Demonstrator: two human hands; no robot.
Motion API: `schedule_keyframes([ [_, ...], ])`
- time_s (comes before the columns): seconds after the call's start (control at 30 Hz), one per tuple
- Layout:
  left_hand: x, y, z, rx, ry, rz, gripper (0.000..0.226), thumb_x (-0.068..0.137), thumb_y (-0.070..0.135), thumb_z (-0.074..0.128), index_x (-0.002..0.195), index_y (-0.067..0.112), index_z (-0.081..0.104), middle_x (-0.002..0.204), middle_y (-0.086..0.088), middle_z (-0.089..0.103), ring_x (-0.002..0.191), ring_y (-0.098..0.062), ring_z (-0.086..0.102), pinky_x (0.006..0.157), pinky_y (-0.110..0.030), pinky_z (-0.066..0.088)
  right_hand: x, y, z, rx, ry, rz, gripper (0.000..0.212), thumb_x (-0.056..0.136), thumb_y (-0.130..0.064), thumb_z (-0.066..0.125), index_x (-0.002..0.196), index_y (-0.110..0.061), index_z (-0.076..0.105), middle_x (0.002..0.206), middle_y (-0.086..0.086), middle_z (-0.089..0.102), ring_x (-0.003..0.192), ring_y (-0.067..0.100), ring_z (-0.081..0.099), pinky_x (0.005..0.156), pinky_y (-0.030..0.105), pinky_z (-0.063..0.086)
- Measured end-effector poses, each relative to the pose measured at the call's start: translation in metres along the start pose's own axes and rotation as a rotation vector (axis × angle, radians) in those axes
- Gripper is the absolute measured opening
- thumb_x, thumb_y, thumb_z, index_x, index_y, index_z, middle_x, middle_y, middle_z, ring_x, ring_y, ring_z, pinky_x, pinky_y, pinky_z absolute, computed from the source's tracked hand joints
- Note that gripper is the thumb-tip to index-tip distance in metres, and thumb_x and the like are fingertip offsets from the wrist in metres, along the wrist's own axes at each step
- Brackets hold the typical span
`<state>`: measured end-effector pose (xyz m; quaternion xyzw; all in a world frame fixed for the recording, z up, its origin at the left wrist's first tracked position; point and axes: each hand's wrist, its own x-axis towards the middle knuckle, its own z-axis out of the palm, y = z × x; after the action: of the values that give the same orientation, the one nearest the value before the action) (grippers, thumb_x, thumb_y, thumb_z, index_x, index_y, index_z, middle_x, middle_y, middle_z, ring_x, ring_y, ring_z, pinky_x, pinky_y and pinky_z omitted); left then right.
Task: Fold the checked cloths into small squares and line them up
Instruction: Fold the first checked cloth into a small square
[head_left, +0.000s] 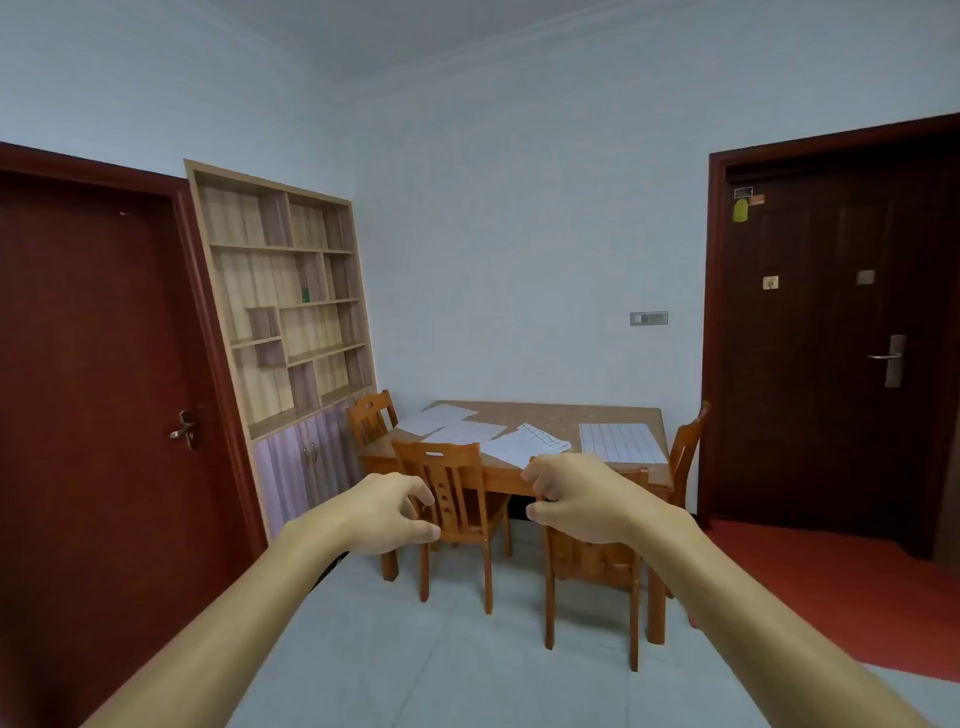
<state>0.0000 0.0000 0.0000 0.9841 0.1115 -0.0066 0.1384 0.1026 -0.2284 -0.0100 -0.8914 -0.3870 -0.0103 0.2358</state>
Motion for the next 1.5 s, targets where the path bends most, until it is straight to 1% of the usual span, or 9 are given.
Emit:
schedule_keyframes([
  [0.13, 0.012, -0.03, -0.013, -0.003, -0.005, 0.006, 0.05, 0.093, 0.044, 0.064, 0.138, 0.026, 0.05, 0.126, 0.001, 0.064, 0.112, -0.014, 0.061, 0.097, -0.03, 0.052, 0.027, -0.021, 0.008, -0.012, 0.0, -0.002, 0.045, 0.092, -0.026, 0.058, 0.137, -0.02, 0.051, 0.127, 0.001, 0.062, 0.111, 0.015, 0.059, 0.09, 0.024, 0.049],
  [0.37, 0.03, -0.099, -0.036, -0.036, 0.002, -0.009, 0.049, 0.094, 0.044, 0.063, 0.137, 0.024, 0.051, 0.127, 0.001, 0.064, 0.114, -0.013, 0.06, 0.092, -0.025, 0.048, 0.085, -0.064, 0.037, -0.017, 0.013, -0.028, 0.044, 0.092, -0.026, 0.057, 0.136, -0.02, 0.051, 0.125, -0.001, 0.062, 0.109, 0.014, 0.059, 0.089, 0.024, 0.05],
  [0.57, 0.033, -0.167, -0.052, -0.046, -0.008, -0.041, 0.047, 0.093, 0.044, 0.064, 0.135, 0.026, 0.053, 0.125, 0.002, 0.063, 0.114, -0.014, 0.059, 0.095, -0.028, 0.049, 0.133, -0.108, 0.067, -0.017, -0.014, -0.079, 0.039, 0.093, -0.024, 0.057, 0.13, -0.014, 0.056, 0.122, 0.004, 0.065, 0.104, 0.022, 0.064, 0.089, 0.036, 0.056],
  [0.67, 0.037, -0.2, -0.061, -0.048, 0.011, -0.056, 0.046, 0.092, 0.044, 0.065, 0.134, 0.025, 0.054, 0.125, 0.003, 0.062, 0.112, -0.014, 0.059, 0.098, -0.031, 0.05, 0.155, -0.122, 0.08, -0.016, -0.019, -0.09, 0.044, 0.093, -0.025, 0.059, 0.136, -0.02, 0.052, 0.124, -0.001, 0.063, 0.104, 0.016, 0.062, 0.088, 0.029, 0.054],
  [0.77, 0.044, -0.224, -0.068, -0.066, 0.025, -0.063, 0.046, 0.092, 0.043, 0.065, 0.133, 0.025, 0.055, 0.126, 0.002, 0.062, 0.113, -0.014, 0.059, 0.101, -0.034, 0.05, 0.178, -0.133, 0.089, -0.024, -0.028, -0.109, 0.045, 0.094, -0.024, 0.059, 0.138, -0.019, 0.05, 0.126, 0.0, 0.063, 0.108, 0.015, 0.062, 0.086, 0.022, 0.05],
  [0.87, 0.056, -0.246, -0.07, -0.071, 0.029, -0.065, 0.045, 0.093, 0.042, 0.065, 0.133, 0.024, 0.055, 0.128, 0.002, 0.061, 0.113, -0.014, 0.059, 0.099, -0.032, 0.05, 0.203, -0.14, 0.101, -0.026, -0.042, -0.118, 0.046, 0.094, -0.025, 0.059, 0.138, -0.02, 0.05, 0.13, 0.001, 0.061, 0.113, 0.015, 0.06, 0.088, 0.021, 0.048],
  [1.1, 0.11, -0.295, -0.066, -0.083, 0.013, -0.086, 0.046, 0.092, 0.044, 0.065, 0.133, 0.026, 0.055, 0.126, 0.003, 0.061, 0.111, -0.013, 0.06, 0.097, -0.03, 0.05, 0.277, -0.136, 0.14, -0.015, -0.076, -0.161, 0.044, 0.094, -0.025, 0.059, 0.137, -0.021, 0.051, 0.131, 0.001, 0.059, 0.117, 0.016, 0.056, 0.095, 0.025, 0.048],
  [1.3, 0.188, -0.331, -0.067, -0.064, -0.021, -0.105, 0.047, 0.092, 0.046, 0.065, 0.133, 0.026, 0.055, 0.123, 0.004, 0.062, 0.111, -0.012, 0.06, 0.097, -0.031, 0.05, 0.363, -0.114, 0.166, 0.004, -0.107, -0.189, 0.044, 0.095, -0.023, 0.058, 0.138, -0.018, 0.051, 0.13, 0.001, 0.061, 0.115, 0.014, 0.058, 0.089, 0.02, 0.047],
  [1.5, 0.289, -0.347, -0.089, -0.042, -0.009, -0.091, 0.046, 0.092, 0.045, 0.064, 0.133, 0.025, 0.056, 0.12, 0.007, 0.061, 0.109, -0.011, 0.059, 0.096, -0.029, 0.05, 0.451, -0.078, 0.165, 0.006, -0.124, -0.162, 0.046, 0.094, -0.024, 0.059, 0.138, -0.019, 0.05, 0.132, 0.001, 0.059, 0.118, 0.016, 0.056, 0.097, 0.027, 0.049],
])
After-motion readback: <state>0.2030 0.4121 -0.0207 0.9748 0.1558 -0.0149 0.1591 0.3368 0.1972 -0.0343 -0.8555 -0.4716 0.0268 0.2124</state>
